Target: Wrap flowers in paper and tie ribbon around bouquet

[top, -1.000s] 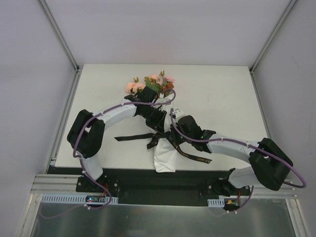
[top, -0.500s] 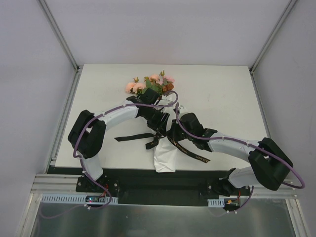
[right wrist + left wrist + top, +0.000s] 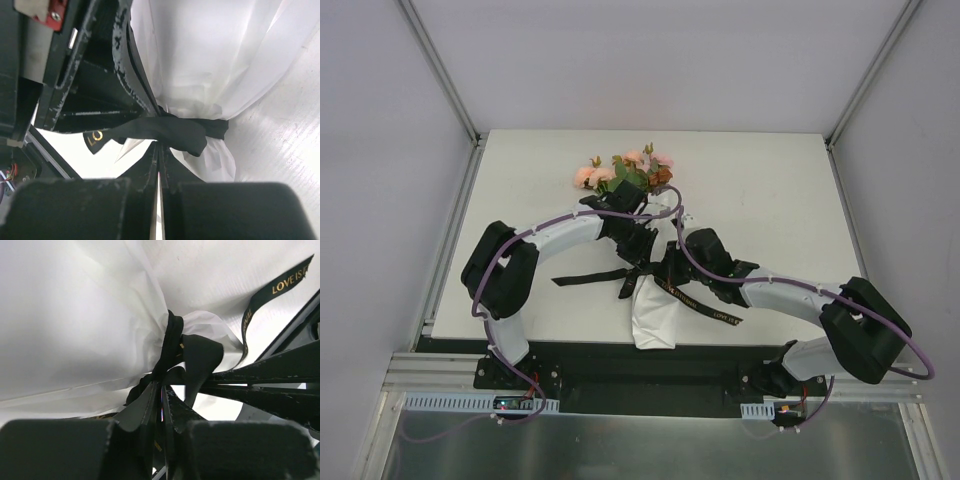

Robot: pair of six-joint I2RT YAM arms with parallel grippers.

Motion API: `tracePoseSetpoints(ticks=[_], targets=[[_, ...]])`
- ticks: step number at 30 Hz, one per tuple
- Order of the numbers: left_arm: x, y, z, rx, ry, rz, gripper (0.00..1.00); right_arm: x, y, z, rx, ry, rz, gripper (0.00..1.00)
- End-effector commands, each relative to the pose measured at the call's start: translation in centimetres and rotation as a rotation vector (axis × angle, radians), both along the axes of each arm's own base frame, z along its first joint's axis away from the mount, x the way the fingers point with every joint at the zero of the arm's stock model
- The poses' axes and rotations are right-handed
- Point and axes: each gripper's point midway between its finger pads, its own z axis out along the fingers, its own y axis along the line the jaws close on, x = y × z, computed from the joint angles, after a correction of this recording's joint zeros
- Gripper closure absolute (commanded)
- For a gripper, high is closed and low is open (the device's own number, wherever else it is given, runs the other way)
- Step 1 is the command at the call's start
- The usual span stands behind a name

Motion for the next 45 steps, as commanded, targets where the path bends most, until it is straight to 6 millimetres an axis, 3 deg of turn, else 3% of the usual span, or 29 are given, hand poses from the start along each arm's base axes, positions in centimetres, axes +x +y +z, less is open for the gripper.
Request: tracePoseSetpoints(ticks=[1,8,11,15,19,21,22,25,27,30,41,45], targets=[[1.3,0.0,1.2,0.014,-0.102,0.024,0.96,0.0,0.4,0.8,0.051,-0.014,0.002,0.99],[2.4,0.0,3.1,-0.047,-0.216,0.09,1.0,-1.5,-2.2,0.9,-0.004,-0.039,0.013,0.73],[2.7,0.0,3.7,-0.078,-0.254,0.115,1.0,-1.5,-3.4,2.0,-0.006,-0.058,0.024,0.66],[2.7,-0.1,4.0,-0.133,-0.296,0.152,1.0,0.4,-4.2,5.5,0.044,-0.085,0.045,0.63],[2.7,-0.4,4.0,-0.17,-0.304,0.169,1.0,1.2,-2.7,7.6,0.091,-0.039,0.18,0.64],[2.6,-0.7,3.8,-0.181,-0.292,0.165,1.0,1.7,-2.1,6.2,0.095,0.064,0.222,0.63],[2.6,-0.7,3.6,-0.18,-0.288,0.167,1.0,1.5,-0.8,7.8,0.146,0.06,0.319,0.63],[2.5,-1.0,3.7,-0.197,-0.289,0.167,1.0,1.7,1.0,7.5,0.176,0.114,0.425,0.63],[2.4,-1.0,4.0,-0.207,-0.298,0.168,1.0,1.8,1.1,7.1,0.157,0.113,0.473,0.75],[2.1,-0.7,3.9,-0.205,-0.308,0.169,1.0,2.3,1.1,5.8,0.117,0.121,0.495,0.82],[2.0,-0.8,3.5,-0.218,-0.309,0.158,1.0,3.3,0.6,2.7,0.035,0.155,0.472,0.73],[1.9,-0.8,3.4,-0.217,-0.308,0.156,1.0,3.5,0.8,3.4,0.042,0.146,0.475,0.71]])
